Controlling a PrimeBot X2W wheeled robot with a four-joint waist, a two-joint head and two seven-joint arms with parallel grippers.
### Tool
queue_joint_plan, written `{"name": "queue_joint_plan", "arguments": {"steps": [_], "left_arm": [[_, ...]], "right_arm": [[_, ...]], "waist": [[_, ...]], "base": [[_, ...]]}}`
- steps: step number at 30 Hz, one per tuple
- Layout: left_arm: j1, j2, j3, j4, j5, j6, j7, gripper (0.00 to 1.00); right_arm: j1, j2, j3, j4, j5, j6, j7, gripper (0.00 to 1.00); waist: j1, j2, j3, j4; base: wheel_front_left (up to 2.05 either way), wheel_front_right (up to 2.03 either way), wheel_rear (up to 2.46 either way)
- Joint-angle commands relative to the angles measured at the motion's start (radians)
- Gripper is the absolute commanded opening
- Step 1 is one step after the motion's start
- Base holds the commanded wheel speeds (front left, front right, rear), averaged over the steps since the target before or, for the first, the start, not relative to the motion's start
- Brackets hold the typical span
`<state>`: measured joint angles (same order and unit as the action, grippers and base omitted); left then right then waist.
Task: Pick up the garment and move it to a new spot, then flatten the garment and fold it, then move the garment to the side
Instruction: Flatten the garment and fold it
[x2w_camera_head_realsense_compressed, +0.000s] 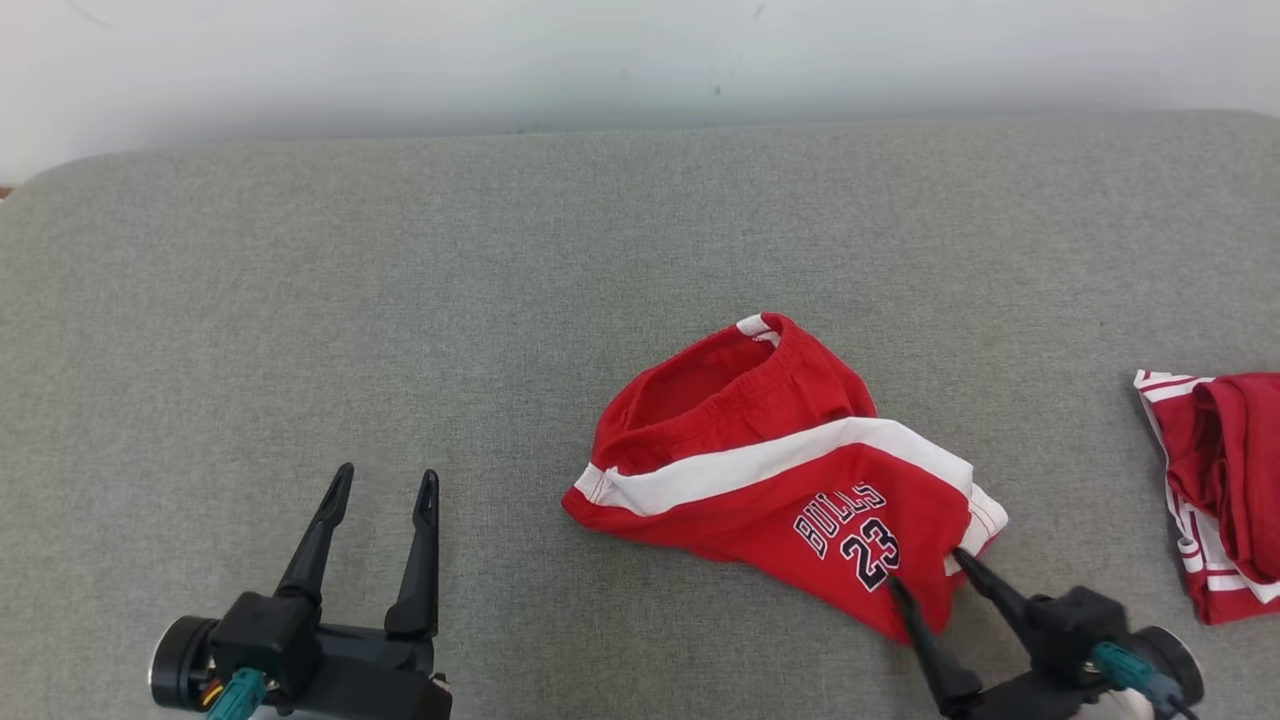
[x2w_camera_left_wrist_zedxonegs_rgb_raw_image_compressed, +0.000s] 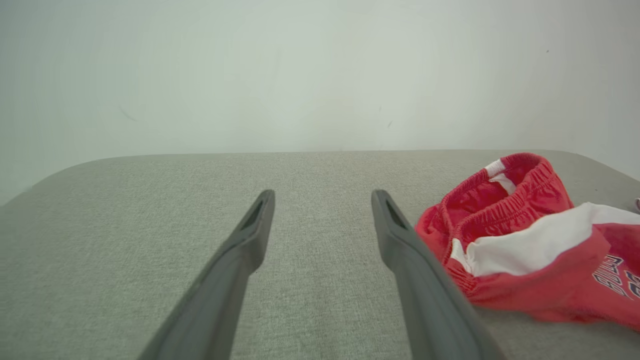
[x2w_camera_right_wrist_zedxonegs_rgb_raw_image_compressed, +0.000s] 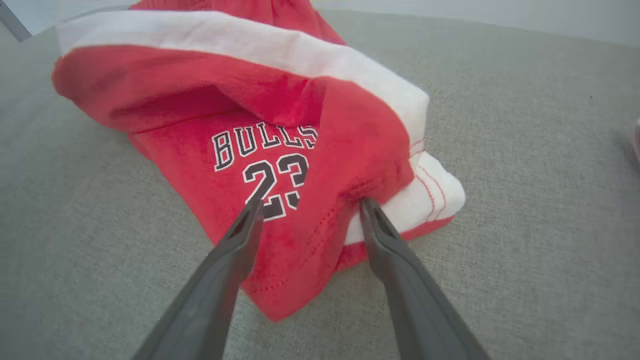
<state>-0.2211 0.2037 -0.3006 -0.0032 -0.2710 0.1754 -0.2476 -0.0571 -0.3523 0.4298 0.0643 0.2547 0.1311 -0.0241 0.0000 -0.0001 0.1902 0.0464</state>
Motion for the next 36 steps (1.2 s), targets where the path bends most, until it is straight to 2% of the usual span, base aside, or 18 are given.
{"name": "queue_joint_plan", "arguments": {"steps": [1,8,14,19,27,36], "left_arm": [[0.019,0.009,0.005,-0.004,-0.006,0.004,0.0,1.0],[0.038,0.023,0.015,-0.02,-0.008,0.019,0.008,1.0],[0.045,0.035,0.017,-0.041,0.005,0.038,0.018,1.0],[0.057,0.04,0.019,-0.048,0.007,0.045,0.024,1.0],[0.104,0.049,0.011,-0.066,-0.001,0.06,0.043,1.0],[0.149,0.068,0.017,-0.064,-0.011,0.073,0.065,1.0]], "right_arm": [[0.024,0.011,-0.028,-0.024,0.0,-0.001,-0.002,1.0],[0.085,0.071,-0.197,-0.16,-0.017,-0.001,0.011,1.0],[0.074,0.108,-0.316,-0.218,-0.03,-0.001,0.016,1.0],[0.064,0.121,-0.333,-0.248,-0.043,-0.001,0.022,1.0],[0.125,0.136,-0.258,-0.278,-0.025,-0.001,0.056,1.0],[0.191,0.154,-0.249,-0.296,-0.036,-0.001,0.071,1.0]], "waist": [[0.0,0.0001,-0.007,-0.005],[0.0,0.0001,-0.031,-0.027],[0.0,0.0001,-0.053,-0.04],[0.0,0.0001,-0.074,-0.044],[0.0,0.0001,-0.137,-0.04],[0.0,0.0001,-0.185,-0.037]], "base": [[0.0,0.0,0.0],[0.0,0.0,0.0],[0.0,0.0,0.0],[0.0,0.0,0.0],[0.0,0.0,0.0],[0.0,0.0,0.0]]}}
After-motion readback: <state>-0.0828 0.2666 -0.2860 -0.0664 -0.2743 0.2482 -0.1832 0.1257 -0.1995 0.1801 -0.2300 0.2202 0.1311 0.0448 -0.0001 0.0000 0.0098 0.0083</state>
